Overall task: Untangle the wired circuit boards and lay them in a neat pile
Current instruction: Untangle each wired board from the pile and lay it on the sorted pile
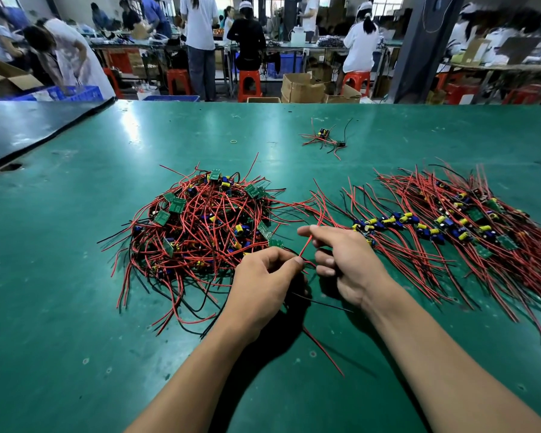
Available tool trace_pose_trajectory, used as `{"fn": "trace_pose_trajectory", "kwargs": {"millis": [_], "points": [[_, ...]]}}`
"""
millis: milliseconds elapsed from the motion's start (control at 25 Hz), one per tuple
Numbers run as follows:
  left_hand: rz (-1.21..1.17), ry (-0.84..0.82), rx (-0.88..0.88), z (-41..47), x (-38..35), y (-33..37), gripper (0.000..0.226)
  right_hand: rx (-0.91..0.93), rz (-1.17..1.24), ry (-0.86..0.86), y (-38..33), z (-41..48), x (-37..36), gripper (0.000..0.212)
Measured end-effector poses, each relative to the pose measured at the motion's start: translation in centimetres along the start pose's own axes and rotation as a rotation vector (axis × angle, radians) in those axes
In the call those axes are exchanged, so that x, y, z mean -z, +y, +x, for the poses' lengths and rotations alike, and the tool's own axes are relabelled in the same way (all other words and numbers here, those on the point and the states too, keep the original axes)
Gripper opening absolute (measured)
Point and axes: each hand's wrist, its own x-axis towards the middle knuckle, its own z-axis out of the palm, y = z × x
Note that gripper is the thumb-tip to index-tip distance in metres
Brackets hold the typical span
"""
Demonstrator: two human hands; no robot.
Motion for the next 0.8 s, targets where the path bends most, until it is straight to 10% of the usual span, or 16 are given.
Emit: {"fn": "trace_pose_trajectory", "kwargs": {"millis": [800], "points": [[-0.19, -0.132, 0.095, -0.2, 0.8, 0.4, 0.017, 0.036, 0.467, -0.022, -0.7, 0.6, 1.2, 0.009]]}}
